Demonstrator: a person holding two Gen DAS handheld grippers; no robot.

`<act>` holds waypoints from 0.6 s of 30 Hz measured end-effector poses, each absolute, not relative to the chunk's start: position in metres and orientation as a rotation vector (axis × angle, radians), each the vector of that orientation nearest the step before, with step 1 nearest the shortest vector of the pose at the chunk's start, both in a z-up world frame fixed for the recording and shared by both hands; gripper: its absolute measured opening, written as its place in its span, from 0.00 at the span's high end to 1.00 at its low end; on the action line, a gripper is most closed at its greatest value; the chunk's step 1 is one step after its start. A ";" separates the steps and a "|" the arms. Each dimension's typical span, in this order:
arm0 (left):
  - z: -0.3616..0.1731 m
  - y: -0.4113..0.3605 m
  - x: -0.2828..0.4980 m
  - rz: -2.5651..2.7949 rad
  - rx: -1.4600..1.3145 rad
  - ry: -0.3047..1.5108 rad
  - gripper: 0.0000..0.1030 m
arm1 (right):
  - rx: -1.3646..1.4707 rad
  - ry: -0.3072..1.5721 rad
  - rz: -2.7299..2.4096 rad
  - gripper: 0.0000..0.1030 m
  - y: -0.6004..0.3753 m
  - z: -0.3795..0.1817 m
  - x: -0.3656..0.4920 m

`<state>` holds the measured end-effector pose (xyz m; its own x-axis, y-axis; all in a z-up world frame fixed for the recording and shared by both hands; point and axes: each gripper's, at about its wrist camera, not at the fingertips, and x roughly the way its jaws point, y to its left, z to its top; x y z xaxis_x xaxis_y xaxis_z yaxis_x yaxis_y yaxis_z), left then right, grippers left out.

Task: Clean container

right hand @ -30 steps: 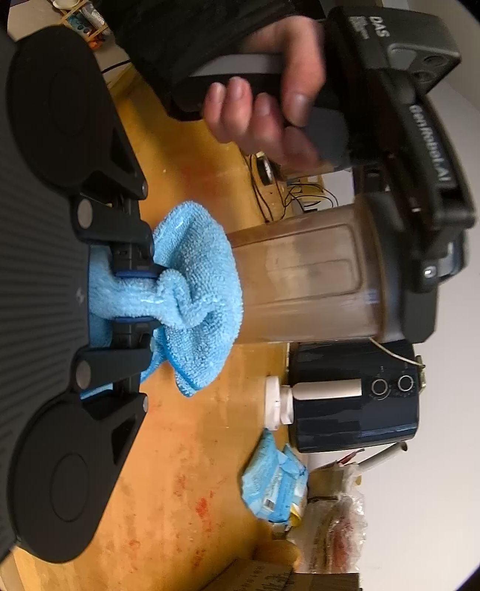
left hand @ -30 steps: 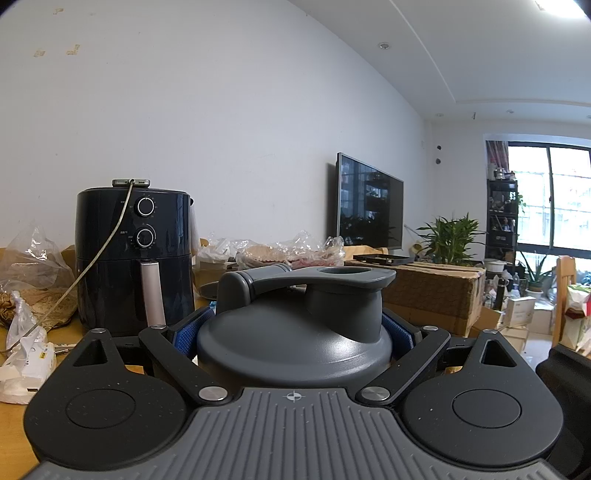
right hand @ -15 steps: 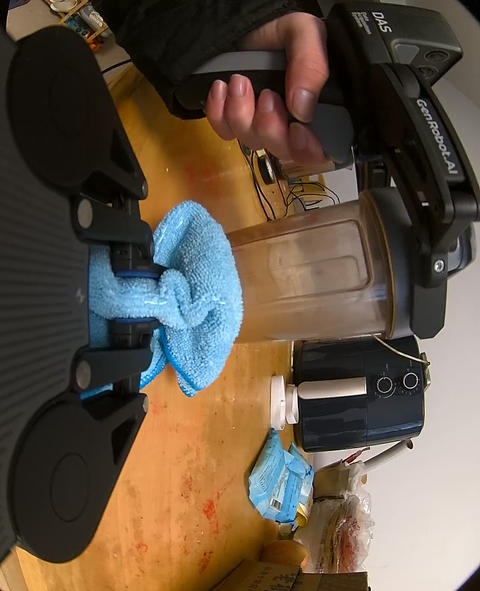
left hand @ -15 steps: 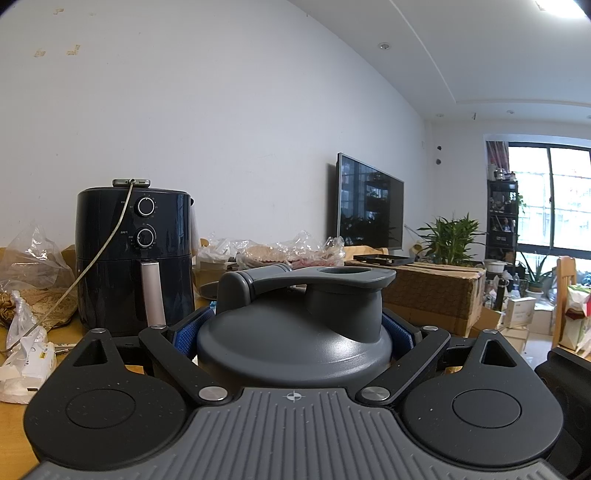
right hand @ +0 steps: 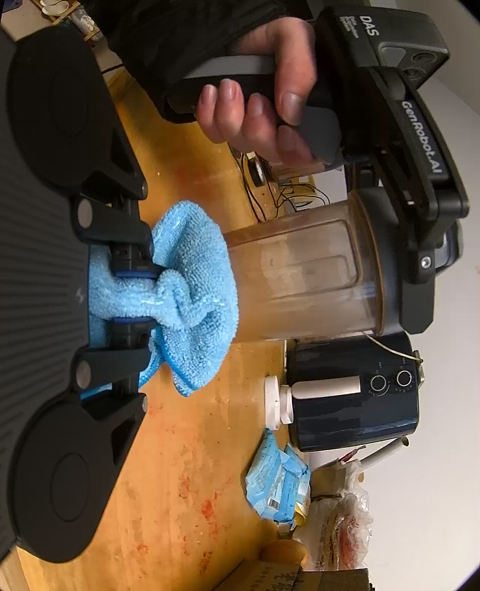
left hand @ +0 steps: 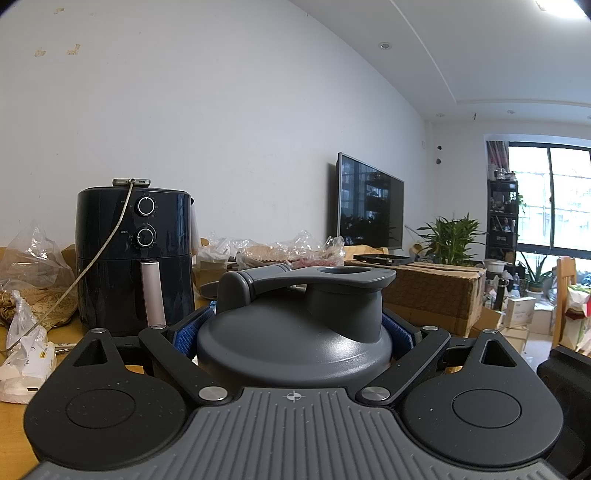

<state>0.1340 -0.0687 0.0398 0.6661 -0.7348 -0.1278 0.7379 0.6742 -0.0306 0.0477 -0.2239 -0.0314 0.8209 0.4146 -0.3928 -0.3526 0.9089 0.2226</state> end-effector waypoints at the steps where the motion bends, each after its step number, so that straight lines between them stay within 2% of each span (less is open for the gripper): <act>1: 0.040 -0.069 0.134 -0.831 0.025 0.134 0.08 | 0.144 0.446 0.410 0.87 -0.224 -0.031 0.047; 18: 0.039 -0.069 0.134 -0.831 0.026 0.134 0.08 | 0.186 0.344 0.418 0.87 -0.230 -0.004 0.040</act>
<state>0.1342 -0.0688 0.0389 0.6665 -0.7343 -0.1288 0.7375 0.6747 -0.0298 0.0403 -0.2304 -0.0036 0.8575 0.4263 -0.2879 -0.3641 0.8984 0.2456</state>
